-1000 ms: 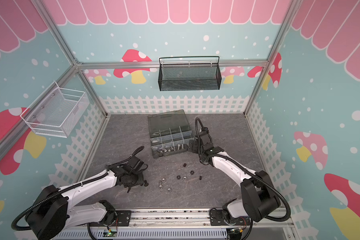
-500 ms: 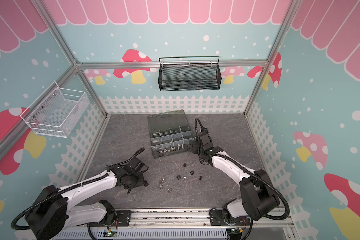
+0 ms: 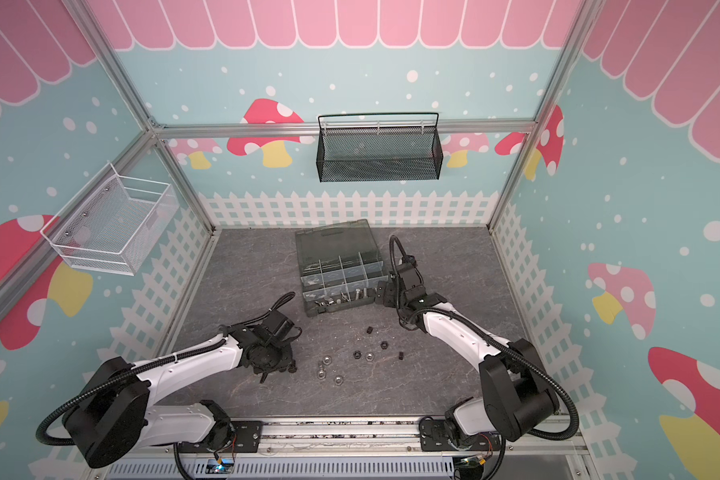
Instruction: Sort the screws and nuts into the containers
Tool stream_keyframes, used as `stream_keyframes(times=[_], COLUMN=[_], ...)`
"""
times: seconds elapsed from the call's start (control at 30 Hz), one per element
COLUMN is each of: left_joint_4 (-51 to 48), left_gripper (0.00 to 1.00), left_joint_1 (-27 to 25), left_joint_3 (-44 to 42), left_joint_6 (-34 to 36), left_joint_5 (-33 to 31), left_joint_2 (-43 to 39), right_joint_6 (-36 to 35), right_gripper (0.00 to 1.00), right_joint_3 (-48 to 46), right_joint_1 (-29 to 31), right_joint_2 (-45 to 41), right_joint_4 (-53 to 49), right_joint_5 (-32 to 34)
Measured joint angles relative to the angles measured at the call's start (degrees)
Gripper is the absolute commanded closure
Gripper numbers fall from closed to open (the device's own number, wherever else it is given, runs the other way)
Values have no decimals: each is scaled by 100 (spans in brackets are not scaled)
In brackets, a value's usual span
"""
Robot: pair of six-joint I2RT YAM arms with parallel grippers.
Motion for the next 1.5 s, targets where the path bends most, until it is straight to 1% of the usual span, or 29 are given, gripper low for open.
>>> stream_keyframes(times=[0.1,0.27,0.43,0.57,0.77,0.97,1.13,1.27,1.37,1.5], left_joint_4=[-9,-31,-37,-35,-35,-33,181,568,938,1521], left_gripper=[74,76,87,92,95,97,97,99,99,99], left_joint_1=[0,0,0,0,0,0,55,240,431,723], left_joint_3=[4,4,13,59,63,111,557,992,1298,1609], left_joint_6=[7,4,44,57,85,131,332,603,839,1128], left_joint_5=[-26,-76,-146,-166,-188,-470,-739,-850,-870,-846], left_joint_2=[9,9,48,94,85,-81,-308,-278,-94,350], right_joint_6=[2,2,2,2,2,7,20,24,24,22], right_gripper=[2,2,2,2,2,2,2,2,2,2], right_joint_3=[0,0,0,0,0,0,0,0,0,0], right_joint_1=[0,0,0,0,0,0,0,0,0,0], right_joint_2=[0,13,63,74,74,74,74,72,66,39], right_joint_4=[0,0,0,-2,-2,0,0,0,2,0], right_joint_5=[0,-2,-11,-11,-11,-2,-4,-4,-9,-13])
